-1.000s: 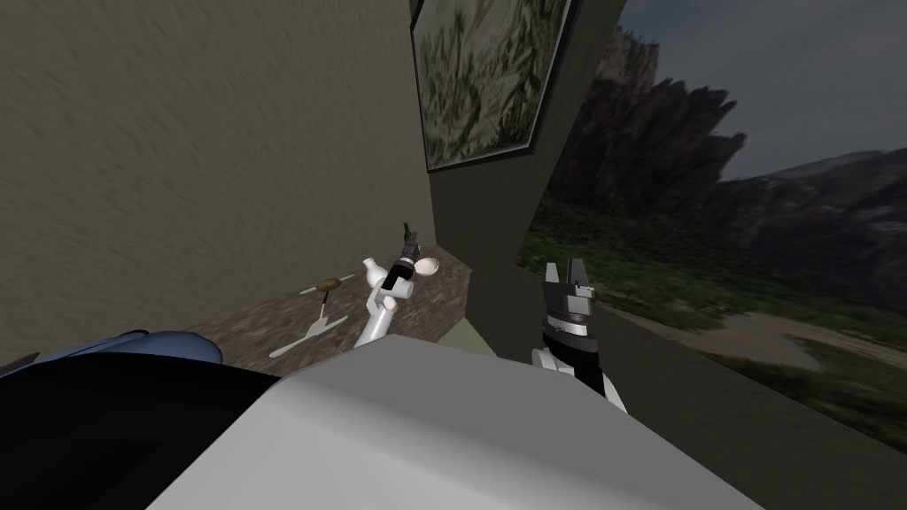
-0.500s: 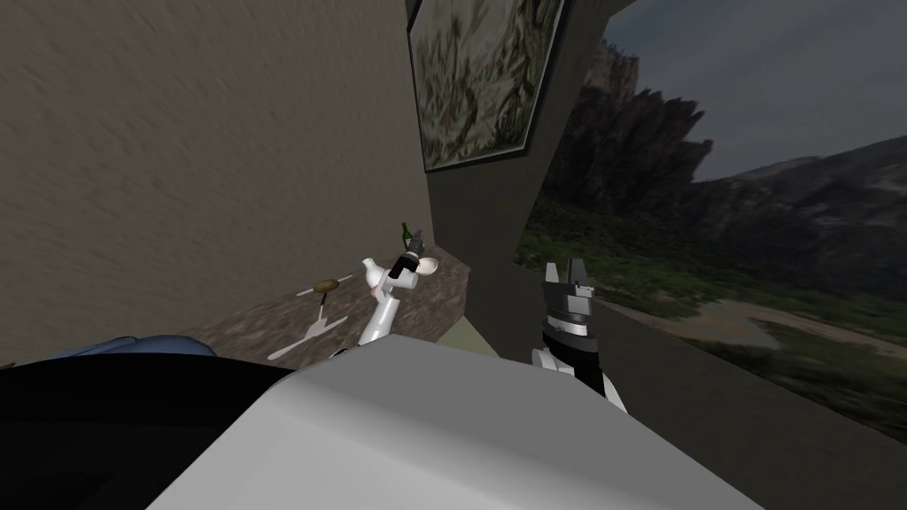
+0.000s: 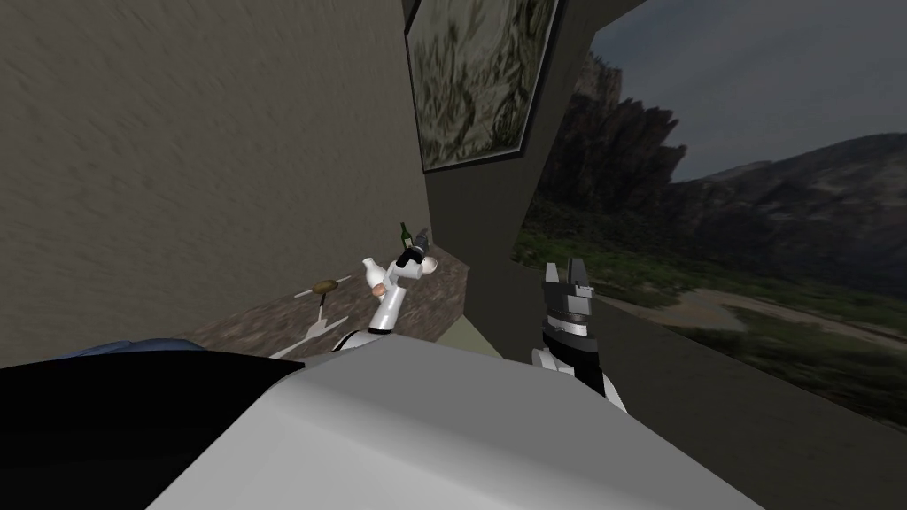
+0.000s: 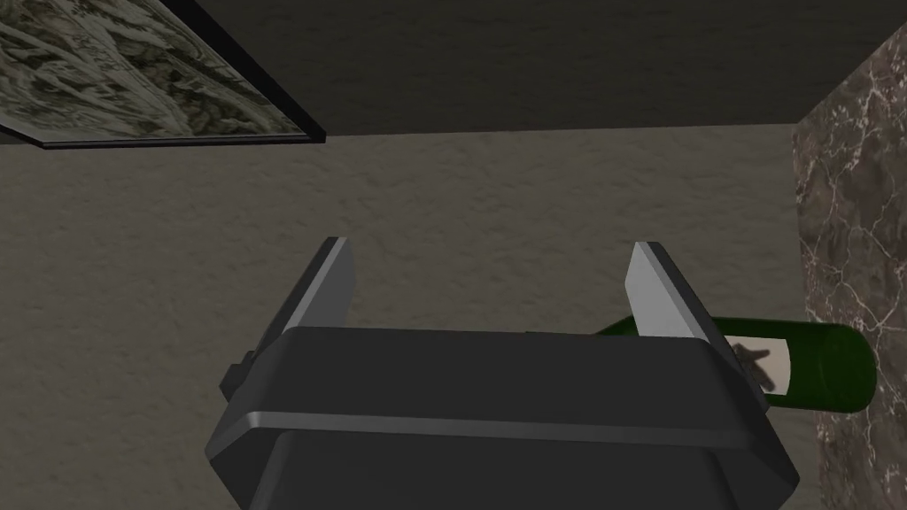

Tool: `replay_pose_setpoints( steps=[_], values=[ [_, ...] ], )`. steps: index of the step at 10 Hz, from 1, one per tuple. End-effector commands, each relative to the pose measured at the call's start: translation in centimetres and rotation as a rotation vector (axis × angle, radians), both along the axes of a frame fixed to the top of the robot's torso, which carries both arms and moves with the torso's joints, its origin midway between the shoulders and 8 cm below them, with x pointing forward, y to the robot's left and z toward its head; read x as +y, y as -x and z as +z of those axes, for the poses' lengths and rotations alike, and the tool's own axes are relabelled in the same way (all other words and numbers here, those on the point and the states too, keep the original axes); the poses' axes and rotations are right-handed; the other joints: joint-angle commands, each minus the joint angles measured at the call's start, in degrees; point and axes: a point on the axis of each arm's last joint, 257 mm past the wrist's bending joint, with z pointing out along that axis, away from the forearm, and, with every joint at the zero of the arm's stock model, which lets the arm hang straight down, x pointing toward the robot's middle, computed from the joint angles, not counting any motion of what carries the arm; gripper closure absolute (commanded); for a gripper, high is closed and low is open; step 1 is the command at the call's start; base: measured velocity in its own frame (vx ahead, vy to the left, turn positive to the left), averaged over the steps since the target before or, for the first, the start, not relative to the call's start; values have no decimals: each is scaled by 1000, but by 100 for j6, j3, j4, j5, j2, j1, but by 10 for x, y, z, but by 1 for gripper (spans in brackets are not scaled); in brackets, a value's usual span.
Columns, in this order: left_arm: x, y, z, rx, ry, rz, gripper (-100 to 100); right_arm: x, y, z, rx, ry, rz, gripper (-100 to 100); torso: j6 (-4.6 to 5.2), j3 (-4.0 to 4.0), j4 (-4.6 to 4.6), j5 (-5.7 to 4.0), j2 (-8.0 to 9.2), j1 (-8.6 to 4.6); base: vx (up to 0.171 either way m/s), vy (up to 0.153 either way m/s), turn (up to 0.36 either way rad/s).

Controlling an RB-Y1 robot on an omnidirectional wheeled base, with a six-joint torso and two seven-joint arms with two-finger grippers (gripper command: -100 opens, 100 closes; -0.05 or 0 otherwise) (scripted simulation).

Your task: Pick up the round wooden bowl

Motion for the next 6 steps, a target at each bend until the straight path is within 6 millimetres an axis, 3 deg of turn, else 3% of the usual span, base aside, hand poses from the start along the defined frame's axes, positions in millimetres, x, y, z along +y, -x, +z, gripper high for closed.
replay_pose_setpoints(
  steps=[1, 6],
  values=[
    [-4, -14, -8, 51, 22, -7, -100, 0, 0, 0, 0, 0, 0, 0, 0, 0, 0, 0, 0, 0, -24, 9, -67],
    [-26, -50, -12, 162, 64, -37, -100, 0, 0, 0, 0, 0, 0, 0, 1, 4, 1, 1, 8, 2, -34, 12, -46]
  ],
)
